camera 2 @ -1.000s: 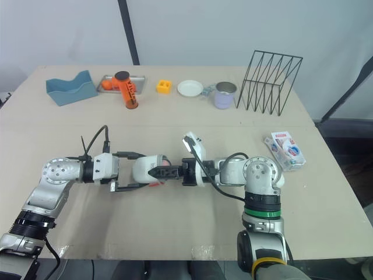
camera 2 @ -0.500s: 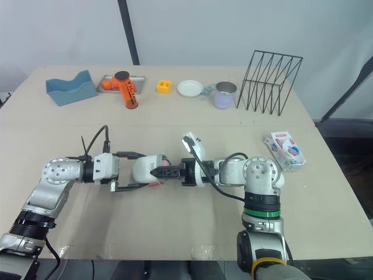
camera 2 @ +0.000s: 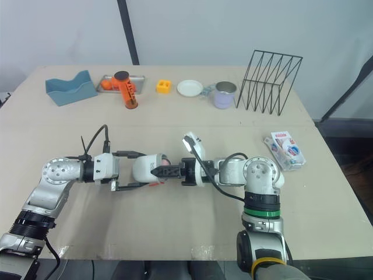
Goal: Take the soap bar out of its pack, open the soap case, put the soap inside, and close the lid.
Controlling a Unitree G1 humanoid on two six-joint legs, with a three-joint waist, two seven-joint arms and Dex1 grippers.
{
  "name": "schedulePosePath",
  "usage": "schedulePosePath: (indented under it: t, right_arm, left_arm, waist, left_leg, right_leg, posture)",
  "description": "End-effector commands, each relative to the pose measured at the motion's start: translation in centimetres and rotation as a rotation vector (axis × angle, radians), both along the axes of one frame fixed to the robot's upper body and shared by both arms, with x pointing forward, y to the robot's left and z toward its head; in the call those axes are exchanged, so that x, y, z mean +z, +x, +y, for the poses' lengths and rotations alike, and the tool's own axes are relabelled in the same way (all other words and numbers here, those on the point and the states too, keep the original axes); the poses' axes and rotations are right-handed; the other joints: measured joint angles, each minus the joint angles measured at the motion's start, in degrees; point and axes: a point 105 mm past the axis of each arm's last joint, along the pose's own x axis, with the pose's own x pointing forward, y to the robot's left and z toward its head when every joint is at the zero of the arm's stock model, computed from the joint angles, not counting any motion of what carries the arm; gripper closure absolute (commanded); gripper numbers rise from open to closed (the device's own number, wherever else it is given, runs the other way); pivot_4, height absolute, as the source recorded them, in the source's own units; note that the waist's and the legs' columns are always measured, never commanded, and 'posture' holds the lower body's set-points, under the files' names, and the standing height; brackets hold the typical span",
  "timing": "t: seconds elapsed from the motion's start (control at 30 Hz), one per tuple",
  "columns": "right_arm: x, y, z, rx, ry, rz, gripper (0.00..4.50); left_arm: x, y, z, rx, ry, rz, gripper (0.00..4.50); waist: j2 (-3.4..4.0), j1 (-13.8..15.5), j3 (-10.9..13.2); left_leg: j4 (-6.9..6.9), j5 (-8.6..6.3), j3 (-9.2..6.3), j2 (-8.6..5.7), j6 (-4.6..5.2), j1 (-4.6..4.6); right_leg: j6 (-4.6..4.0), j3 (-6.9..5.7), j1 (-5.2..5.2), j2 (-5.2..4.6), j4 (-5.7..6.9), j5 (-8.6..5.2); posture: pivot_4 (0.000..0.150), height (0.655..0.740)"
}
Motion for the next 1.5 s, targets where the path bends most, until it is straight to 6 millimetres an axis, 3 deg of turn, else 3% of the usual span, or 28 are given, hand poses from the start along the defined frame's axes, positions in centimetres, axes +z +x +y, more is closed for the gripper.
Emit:
schedulePosePath:
  t: [0.03,0.27,0.3,0.37,0.9,1.37,1.5]
  right_arm:
    - [1.3,-0.8,0.9,0.065,0.031,-0.042,2.42]
    - [1.3,-1.0,1.1,0.075,0.027,-0.043,2.42]
    - [1.2,-1.0,1.1,0.076,0.027,-0.042,2.42]
    - [1.3,-1.0,1.2,0.079,0.031,-0.041,2.42]
    - [1.1,-0.6,0.7,0.041,0.040,-0.018,2.42]
    - [1.1,0.2,-1.1,-0.007,0.009,-0.019,2.42]
    - [1.2,0.1,-2.8,0.011,-0.105,-0.067,2.42]
  left_arm:
    - [0.9,0.0,-0.2,-0.011,-0.019,-0.027,0.97]
    - [0.6,-0.2,-0.1,-0.025,0.002,-0.008,0.97]
    - [0.5,-0.2,-0.1,-0.029,0.007,0.003,0.49]
    - [0.3,-0.3,0.0,-0.031,0.015,0.021,0.00]
    - [0.4,-0.4,0.8,-0.021,0.038,-0.015,0.00]
    - [0.0,-0.6,4.1,0.047,0.094,0.005,0.00]
    - [0.0,-1.1,5.6,0.084,0.105,0.086,0.00]
  waist:
    - [0.00,0.0,0.0]
    - [0.00,0.0,0.0]
    - [0.00,0.0,0.0]
    - [0.00,0.0,0.0]
    - [0.00,0.0,0.0]
    - [0.01,0.0,0.0]
    - [0.03,-0.1,0.0]
  left_leg:
    - [0.00,0.00,0.00,0.00,0.00,0.00]
    - [-0.01,0.00,0.01,0.00,0.00,0.00]
    - [-0.01,0.00,0.02,0.00,0.00,0.00]
    - [-0.02,0.00,0.03,0.00,0.00,0.00]
    - [-0.05,0.00,0.08,0.03,0.00,-0.02]
    - [-0.10,0.00,0.18,0.06,0.00,-0.03]
    - [-0.13,0.00,0.21,0.07,0.01,-0.03]
  right_leg:
    - [0.00,0.00,0.00,0.00,0.00,0.00]
    - [0.00,0.01,-0.01,0.00,0.00,0.00]
    - [0.00,0.01,-0.02,0.00,0.00,0.00]
    - [0.00,0.02,-0.03,0.00,0.00,0.00]
    - [0.00,0.08,-0.07,0.02,-0.02,0.00]
    - [0.00,0.16,-0.14,0.03,-0.02,0.00]
    - [0.00,0.19,-0.16,0.02,-0.04,0.00]
  posture:
    - [0.150,0.7371]
    - [0.150,0.7371]
    - [0.150,0.7371]
    - [0.150,0.7371]
    - [0.150,0.7371]
    - [0.150,0.7371]
    - [0.150,0.7371]
